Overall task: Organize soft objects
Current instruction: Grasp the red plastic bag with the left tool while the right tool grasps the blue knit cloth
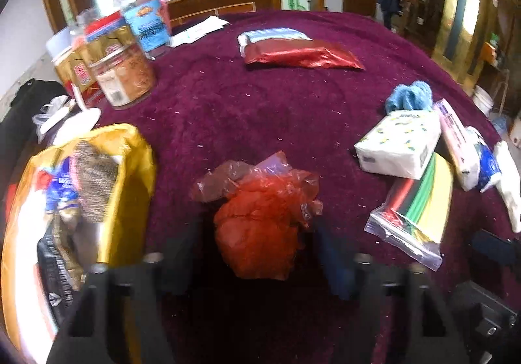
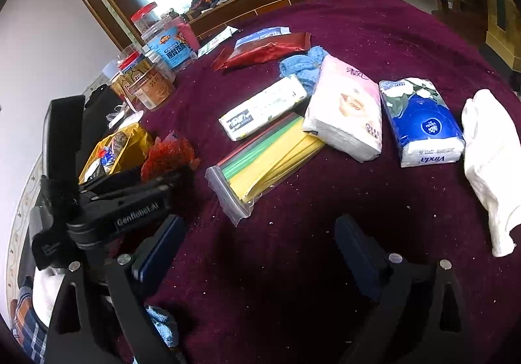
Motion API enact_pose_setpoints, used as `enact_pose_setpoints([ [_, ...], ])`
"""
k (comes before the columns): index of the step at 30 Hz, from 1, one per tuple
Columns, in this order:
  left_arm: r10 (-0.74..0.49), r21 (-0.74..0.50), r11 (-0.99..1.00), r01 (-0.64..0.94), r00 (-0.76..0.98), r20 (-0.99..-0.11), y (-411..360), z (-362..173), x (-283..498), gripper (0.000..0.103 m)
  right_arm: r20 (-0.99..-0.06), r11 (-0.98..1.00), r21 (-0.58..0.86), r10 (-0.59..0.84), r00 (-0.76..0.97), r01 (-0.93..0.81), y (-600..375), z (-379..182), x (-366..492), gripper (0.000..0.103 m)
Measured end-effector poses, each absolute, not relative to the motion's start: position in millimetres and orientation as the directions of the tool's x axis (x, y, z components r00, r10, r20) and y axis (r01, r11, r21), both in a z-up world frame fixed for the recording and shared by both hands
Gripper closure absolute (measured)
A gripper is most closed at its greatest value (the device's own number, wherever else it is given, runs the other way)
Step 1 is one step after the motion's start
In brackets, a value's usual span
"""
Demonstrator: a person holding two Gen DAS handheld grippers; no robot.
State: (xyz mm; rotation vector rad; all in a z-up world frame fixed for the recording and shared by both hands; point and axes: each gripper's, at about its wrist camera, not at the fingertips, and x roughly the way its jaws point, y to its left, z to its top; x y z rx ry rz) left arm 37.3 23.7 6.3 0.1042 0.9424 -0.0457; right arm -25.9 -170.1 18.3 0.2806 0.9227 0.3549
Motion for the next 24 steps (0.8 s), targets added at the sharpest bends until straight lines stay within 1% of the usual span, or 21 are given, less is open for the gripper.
enact_pose_setpoints([
  [1, 0.007, 0.069, 0.994, 0.082, 0.589, -0.808, 24.7, 8.5, 36.9, 0.061, -0.723, 0.906, 0.384, 0.415, 0.552, -0.179, -169.9, 18.2, -25.8, 0.009],
  [2, 0.016, 0.073, 0.995, 0.073, 0.588, -0.809, 25.4, 10.1, 37.2, 0.061, -0.722, 0.906, 0.384, 0.416, 0.552, -0.181, -169.9, 18.1, -25.9, 0.008],
  [5, -0.056, -0.016, 0.997, 0.074, 0.571, -0.819, 36.8, 15.1, 36.3, 0.061, -0.719, 0.902, 0.389, 0.423, 0.552, -0.185, -169.9, 17.9, -25.5, 0.007],
  [10, -0.142, -0.123, 0.99, 0.073, 0.58, -0.802, 51.9, 25.9, 23.6, 0.061, -0.714, 0.899, 0.396, 0.431, 0.552, -0.189, -170.1, 17.6, -25.2, 0.005],
  [13, -0.203, -0.199, 0.977, 0.073, 0.59, -0.781, 62.3, 36.1, 9.3, 0.061, -0.711, 0.896, 0.401, 0.434, 0.553, -0.189, -170.6, 17.5, -25.2, 0.005],
  [16, -0.287, -0.302, 0.95, 0.08, 0.601, -0.745, 81.4, 51.1, -13.1, 0.061, -0.713, 0.899, 0.394, 0.429, 0.555, -0.189, -170.1, 17.5, -25.3, 0.005],
  [19, -0.333, -0.357, 0.93, 0.09, 0.622, -0.709, 104.0, 65.1, -37.1, 0.061, -0.72, 0.908, 0.374, 0.412, 0.558, -0.187, -167.5, 18.0, -26.2, 0.005],
  [22, -0.331, -0.382, 0.922, 0.07, 0.656, -0.679, 140.1, 77.1, -61.5, 0.061, -0.733, 0.918, 0.348, 0.392, 0.555, -0.189, -163.6, 18.1, -25.8, 0.005],
  [24, -0.285, -0.373, 0.928, 0.019, 0.681, -0.674, 174.2, 81.6, -77.3, 0.06, -0.765, 0.93, 0.317, 0.366, 0.53, -0.185, -160.0, 19.2, -25.7, 0.005],
])
